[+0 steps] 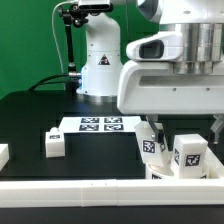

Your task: Assemble stool

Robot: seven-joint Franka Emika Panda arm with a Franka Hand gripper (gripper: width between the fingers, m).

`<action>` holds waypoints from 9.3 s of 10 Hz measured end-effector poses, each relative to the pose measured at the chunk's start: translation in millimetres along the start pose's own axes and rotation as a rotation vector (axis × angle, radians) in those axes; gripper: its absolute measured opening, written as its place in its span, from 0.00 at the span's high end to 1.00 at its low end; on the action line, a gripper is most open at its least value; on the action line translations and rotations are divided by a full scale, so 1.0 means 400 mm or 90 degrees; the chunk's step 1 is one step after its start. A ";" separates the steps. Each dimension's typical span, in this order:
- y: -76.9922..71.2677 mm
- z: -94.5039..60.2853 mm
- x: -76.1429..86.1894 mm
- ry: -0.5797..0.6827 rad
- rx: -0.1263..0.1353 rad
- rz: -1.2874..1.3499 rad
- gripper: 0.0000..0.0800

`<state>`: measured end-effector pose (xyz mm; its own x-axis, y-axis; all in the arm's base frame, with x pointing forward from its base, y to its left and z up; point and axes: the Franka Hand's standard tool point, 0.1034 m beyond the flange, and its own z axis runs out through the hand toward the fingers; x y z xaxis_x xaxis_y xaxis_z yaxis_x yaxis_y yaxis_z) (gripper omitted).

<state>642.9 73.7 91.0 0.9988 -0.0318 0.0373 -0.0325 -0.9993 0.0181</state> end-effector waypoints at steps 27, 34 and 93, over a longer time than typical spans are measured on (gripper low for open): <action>0.537 0.124 -0.282 -0.065 -0.006 0.020 0.19; 0.495 0.139 -0.320 -0.379 0.045 -0.008 0.19; 0.035 -0.207 -0.103 0.230 0.027 0.058 0.58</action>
Offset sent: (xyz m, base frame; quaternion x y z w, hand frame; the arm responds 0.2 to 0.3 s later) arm 0.0000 0.0000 0.0000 0.0000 0.0000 0.0000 1.0000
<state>598.2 62.6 172.2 0.9140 -0.1200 0.3875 -0.1119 -0.9928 -0.0435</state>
